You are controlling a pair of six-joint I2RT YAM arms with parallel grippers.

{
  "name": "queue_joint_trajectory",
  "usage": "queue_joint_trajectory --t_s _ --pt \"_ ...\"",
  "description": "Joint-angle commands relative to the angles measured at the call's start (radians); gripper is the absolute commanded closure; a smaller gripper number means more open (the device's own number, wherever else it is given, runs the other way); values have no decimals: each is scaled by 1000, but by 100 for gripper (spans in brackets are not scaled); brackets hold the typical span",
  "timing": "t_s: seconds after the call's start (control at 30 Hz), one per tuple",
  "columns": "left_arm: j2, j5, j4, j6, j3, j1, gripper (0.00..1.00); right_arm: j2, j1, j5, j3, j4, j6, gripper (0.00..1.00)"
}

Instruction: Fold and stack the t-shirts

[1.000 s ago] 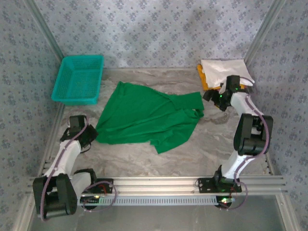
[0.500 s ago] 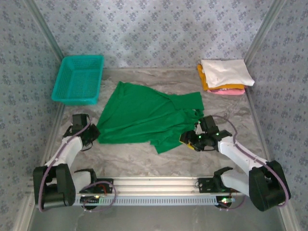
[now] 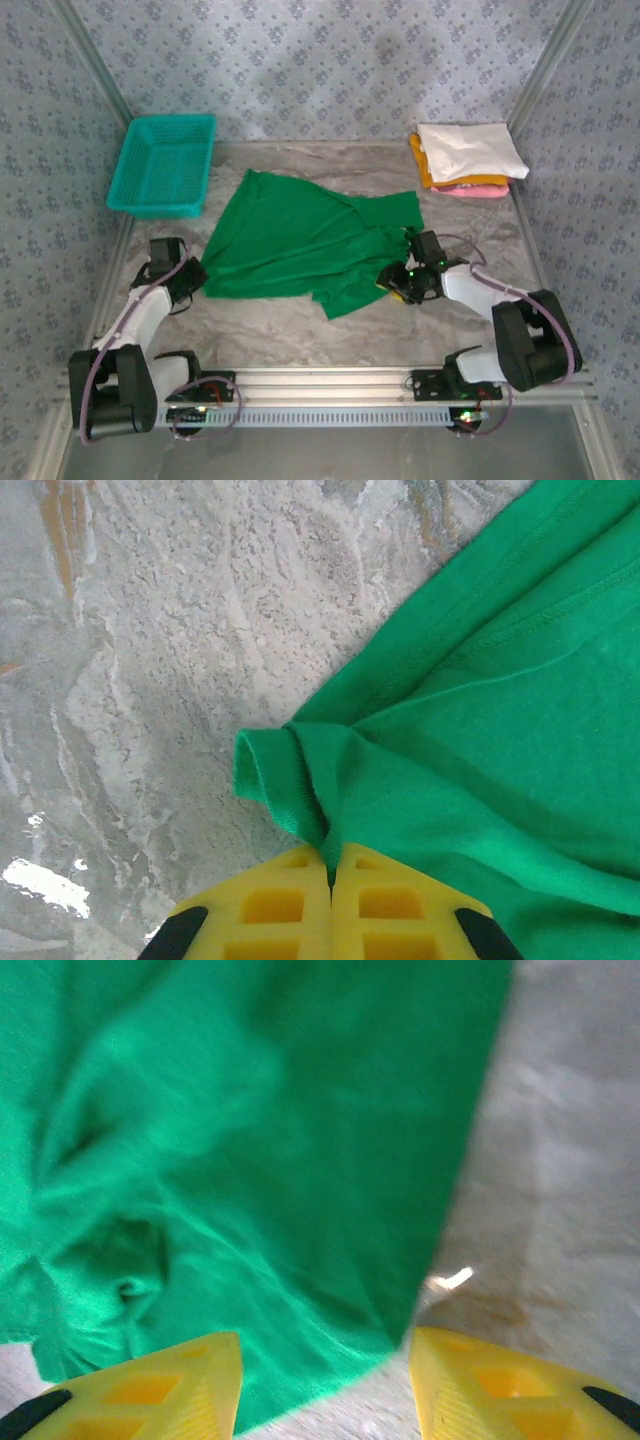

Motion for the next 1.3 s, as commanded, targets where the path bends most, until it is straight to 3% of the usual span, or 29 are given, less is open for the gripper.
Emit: queue_joint_trajectory --t_s 0.0,0.17,0.23,0.33,0.57,0.77,0.83,0.97,1.27 --pt "-22 9 22 -3 -9 -7 100 50 7 15 50 85 -7 57" --pt "-8 1 25 -2 3 -8 100 81 5 28 64 108 -5 79" --pt "-6 -9 20 -2 12 -7 100 56 1 30 67 80 -9 91" --pt "-12 -33 14 -7 16 -7 100 -4 -14 54 78 -17 -43 100" --pt "-53 -21 -74 -1 53 -8 100 -125 -175 -73 119 -359 -160 100" --pt "-210 -38 -303 14 76 -14 100 -159 -248 -40 154 -658 -289 100" --pt "-257 -36 -318 -43 65 -55 100 -173 -258 -29 151 -709 -292 100" --pt "-293 -35 -409 -137 77 -55 100 -225 -277 -3 171 -780 -292 100" --pt "-354 -88 -485 -169 104 -55 100 -243 -452 -23 315 -877 -371 100"
